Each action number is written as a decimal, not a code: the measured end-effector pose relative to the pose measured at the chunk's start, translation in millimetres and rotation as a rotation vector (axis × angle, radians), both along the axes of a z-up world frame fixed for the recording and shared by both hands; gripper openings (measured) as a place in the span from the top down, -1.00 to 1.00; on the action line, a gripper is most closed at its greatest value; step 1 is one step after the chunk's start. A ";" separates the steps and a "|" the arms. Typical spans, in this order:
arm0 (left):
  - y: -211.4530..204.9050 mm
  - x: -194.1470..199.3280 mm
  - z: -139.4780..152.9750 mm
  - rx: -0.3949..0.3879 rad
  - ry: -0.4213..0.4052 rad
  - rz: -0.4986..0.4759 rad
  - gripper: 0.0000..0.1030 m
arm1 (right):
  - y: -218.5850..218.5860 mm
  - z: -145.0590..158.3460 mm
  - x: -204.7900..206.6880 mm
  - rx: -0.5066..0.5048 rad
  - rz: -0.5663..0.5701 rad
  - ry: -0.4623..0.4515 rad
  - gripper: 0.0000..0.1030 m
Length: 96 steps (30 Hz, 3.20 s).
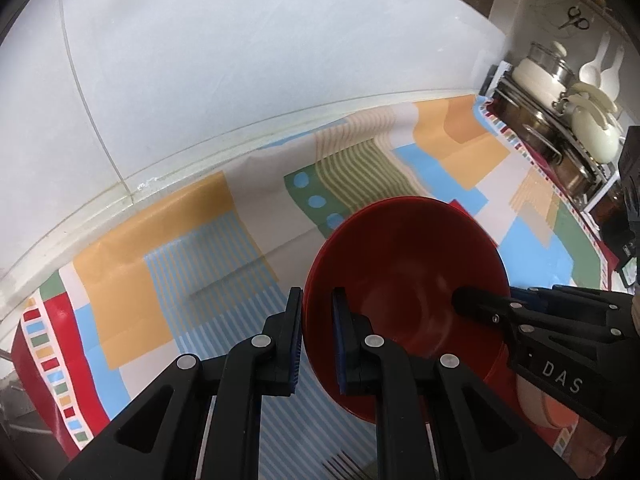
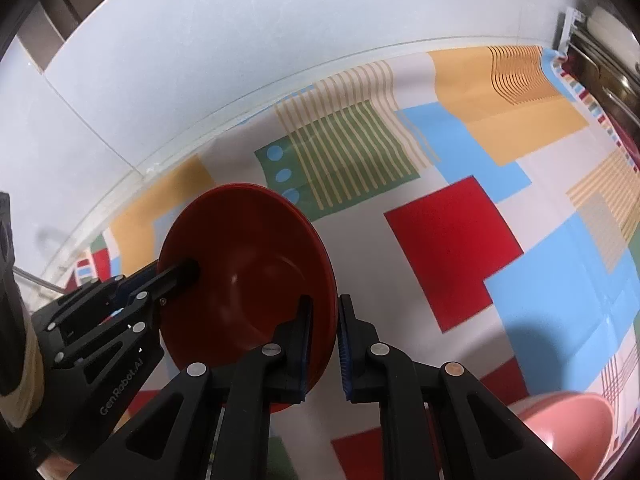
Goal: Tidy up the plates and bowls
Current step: 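Lift the red-and-black bowl with both grippers and carry it over the pink bowl, then lower the red-and-black bowl into the pink bowl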
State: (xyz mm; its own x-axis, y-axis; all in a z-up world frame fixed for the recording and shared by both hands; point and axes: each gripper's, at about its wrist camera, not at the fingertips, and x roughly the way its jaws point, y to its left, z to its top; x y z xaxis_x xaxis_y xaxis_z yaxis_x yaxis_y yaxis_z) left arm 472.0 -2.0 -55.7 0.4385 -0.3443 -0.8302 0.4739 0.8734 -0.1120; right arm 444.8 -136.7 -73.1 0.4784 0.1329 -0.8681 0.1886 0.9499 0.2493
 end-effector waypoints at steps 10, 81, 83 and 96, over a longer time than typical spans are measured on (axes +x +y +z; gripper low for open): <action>-5.0 -45.0 37.9 -0.052 -0.059 -0.031 0.71 | -9.8 35.5 -45.5 -0.025 -0.017 -0.077 0.74; -135.4 -179.8 2.6 0.022 0.061 0.126 0.71 | -148.3 8.9 -159.6 0.004 0.135 -0.055 0.74; -135.0 -179.4 3.1 0.016 0.063 0.130 0.68 | -148.4 5.2 -158.4 0.005 0.144 -0.051 0.74; -132.0 -183.9 17.8 0.036 -0.007 0.150 0.48 | -138.8 18.0 -163.4 -0.106 0.198 -0.118 0.45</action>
State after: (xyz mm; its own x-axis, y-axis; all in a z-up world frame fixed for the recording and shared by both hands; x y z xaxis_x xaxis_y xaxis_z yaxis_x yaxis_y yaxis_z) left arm 288.1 -134.0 -37.9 0.4883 -0.2445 -0.8377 0.3385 0.9379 -0.0764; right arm 281.4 -275.5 -55.1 0.5509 0.1457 -0.8217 -0.0286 0.9874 0.1559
